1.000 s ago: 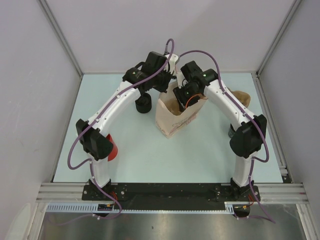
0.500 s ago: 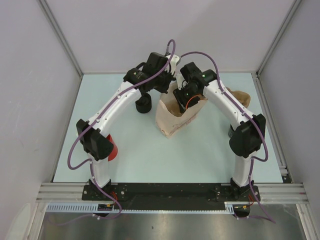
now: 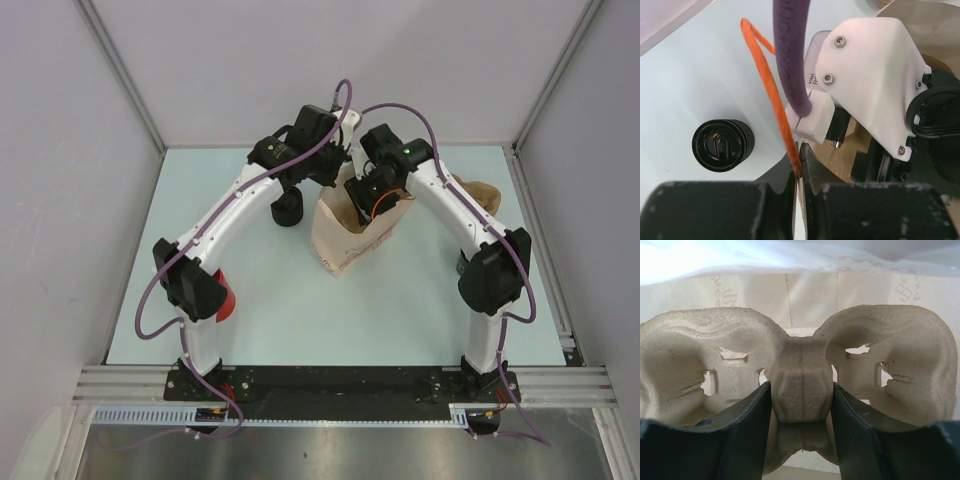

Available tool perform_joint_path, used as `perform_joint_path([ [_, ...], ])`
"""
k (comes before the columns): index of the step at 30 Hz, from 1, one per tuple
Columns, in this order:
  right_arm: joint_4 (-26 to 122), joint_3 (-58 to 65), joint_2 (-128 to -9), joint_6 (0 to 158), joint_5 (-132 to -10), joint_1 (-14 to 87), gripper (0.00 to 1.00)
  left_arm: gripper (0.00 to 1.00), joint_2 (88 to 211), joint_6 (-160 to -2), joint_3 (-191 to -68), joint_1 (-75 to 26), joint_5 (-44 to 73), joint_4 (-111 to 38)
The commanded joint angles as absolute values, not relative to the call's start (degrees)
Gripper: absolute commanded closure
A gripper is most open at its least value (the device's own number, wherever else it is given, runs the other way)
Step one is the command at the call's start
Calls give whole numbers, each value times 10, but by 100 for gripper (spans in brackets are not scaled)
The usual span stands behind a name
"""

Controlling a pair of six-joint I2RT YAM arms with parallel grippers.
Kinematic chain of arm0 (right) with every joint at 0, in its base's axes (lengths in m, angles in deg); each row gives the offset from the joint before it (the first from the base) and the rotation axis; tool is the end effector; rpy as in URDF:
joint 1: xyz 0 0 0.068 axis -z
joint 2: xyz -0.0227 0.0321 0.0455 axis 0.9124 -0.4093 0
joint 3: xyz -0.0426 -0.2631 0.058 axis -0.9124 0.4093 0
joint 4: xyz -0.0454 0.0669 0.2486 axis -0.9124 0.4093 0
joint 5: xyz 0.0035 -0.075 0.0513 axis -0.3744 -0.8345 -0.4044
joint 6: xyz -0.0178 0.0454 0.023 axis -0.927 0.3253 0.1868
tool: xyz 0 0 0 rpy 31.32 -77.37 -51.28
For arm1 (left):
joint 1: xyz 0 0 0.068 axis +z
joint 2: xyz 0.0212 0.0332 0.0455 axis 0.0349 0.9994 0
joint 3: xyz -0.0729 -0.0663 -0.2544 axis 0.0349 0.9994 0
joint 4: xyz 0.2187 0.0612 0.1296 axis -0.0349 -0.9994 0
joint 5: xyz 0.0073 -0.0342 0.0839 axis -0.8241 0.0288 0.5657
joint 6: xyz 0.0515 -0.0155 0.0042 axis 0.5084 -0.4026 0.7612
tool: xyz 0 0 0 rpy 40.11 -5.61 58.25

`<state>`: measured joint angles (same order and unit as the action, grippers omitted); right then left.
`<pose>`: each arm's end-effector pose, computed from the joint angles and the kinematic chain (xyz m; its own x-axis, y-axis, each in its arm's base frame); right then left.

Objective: Pack the takeout coffee

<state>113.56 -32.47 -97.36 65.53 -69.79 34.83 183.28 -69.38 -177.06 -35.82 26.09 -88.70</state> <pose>0.3406 0.2108 0.3299 -0.7020 -0.5587 -0.4417 -0.6513 0.7546 0.0805 0.3322 -0.2551 0.3993 -0.5010 0.3892 -0.7730 0.5753 0.8170 0.0385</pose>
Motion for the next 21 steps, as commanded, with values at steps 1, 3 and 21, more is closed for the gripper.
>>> perform_joint_path([
  [1, 1162, -343, -979, 645, -686, 341, 46, 91, 1823, -696, -1798, -361, 279, -871],
  [3, 1162, -347, -979, 645, -684, 342, 44, 91, 1823, -696, -1798, -362, 280, -871],
  [21, 1143, -435, -939, 624, -605, 360, 23, 91, 1824, -696, -1799, -362, 279, -872],
])
